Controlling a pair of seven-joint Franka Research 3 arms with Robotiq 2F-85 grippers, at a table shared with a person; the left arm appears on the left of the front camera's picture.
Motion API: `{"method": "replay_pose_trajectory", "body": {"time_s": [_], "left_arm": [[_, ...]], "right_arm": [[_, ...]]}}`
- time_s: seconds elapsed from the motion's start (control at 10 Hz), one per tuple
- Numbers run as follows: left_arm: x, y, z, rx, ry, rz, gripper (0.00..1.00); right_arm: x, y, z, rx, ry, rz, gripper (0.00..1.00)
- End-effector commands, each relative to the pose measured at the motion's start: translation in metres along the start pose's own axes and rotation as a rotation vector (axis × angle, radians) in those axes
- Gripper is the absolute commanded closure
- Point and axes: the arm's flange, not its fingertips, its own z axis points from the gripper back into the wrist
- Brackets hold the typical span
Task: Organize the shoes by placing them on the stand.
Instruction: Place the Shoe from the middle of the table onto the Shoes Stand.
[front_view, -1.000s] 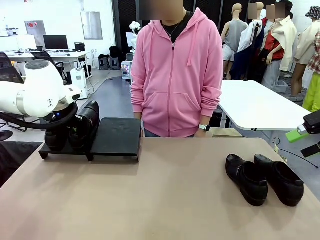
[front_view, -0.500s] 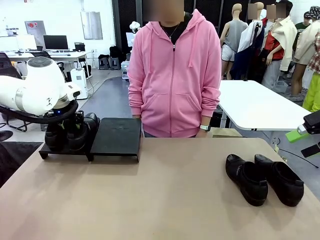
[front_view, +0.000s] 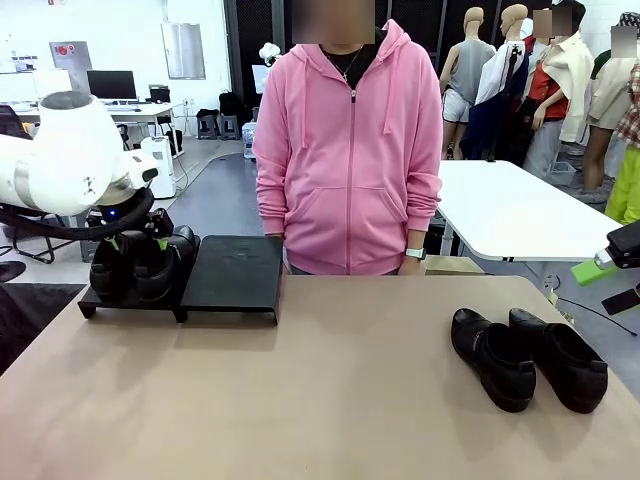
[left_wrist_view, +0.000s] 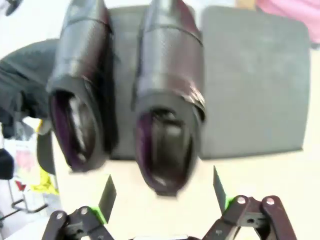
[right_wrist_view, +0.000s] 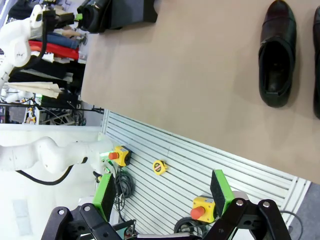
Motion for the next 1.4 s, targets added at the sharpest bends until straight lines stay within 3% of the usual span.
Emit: {"method": "replay_pose_trajectory", "body": {"time_s": [0.0, 0.3, 0.5, 0.6, 0.8, 0.9, 1.0, 1.1, 1.3], "left_arm": [[-0.03, 0.013, 0.036, -0.13, 0.11, -0.017, 0.0], [-0.093, 0.071, 0.124, -0.261, 0.18, -0.008, 0.0], [-0.137, 0.129, 0.14, -0.436, 0.159, 0.169, 0.0], [-0.162, 0.156, 0.126, -0.496, 0.11, 0.319, 0.0], [-0.209, 0.189, 0.07, -0.805, -0.036, 0.503, 0.0], [-0.219, 0.196, 0.05, -0.987, -0.112, 0.511, 0.0], [-0.202, 0.195, 0.038, -1.038, -0.128, 0.465, 0.0], [-0.222, 0.205, 0.075, -0.757, 0.034, 0.553, 0.0], [-0.222, 0.205, 0.075, -0.757, 0.034, 0.553, 0.0]], "right_arm": [[0.002, 0.004, 0.002, 0.023, -0.006, -0.003, 0.0], [0.002, 0.004, 0.002, 0.023, -0.006, -0.003, 0.0], [0.002, 0.004, 0.002, 0.023, -0.006, -0.003, 0.0], [0.002, 0.004, 0.002, 0.023, -0.006, -0.003, 0.0], [0.002, 0.004, 0.002, 0.023, -0.006, -0.003, 0.0], [0.002, 0.004, 0.002, 0.023, -0.006, -0.003, 0.0], [0.002, 0.004, 0.002, 0.023, -0.006, -0.003, 0.0], [0.002, 0.004, 0.002, 0.023, -0.006, -0.003, 0.0], [0.002, 0.004, 0.002, 0.023, -0.006, -0.003, 0.0]]}}
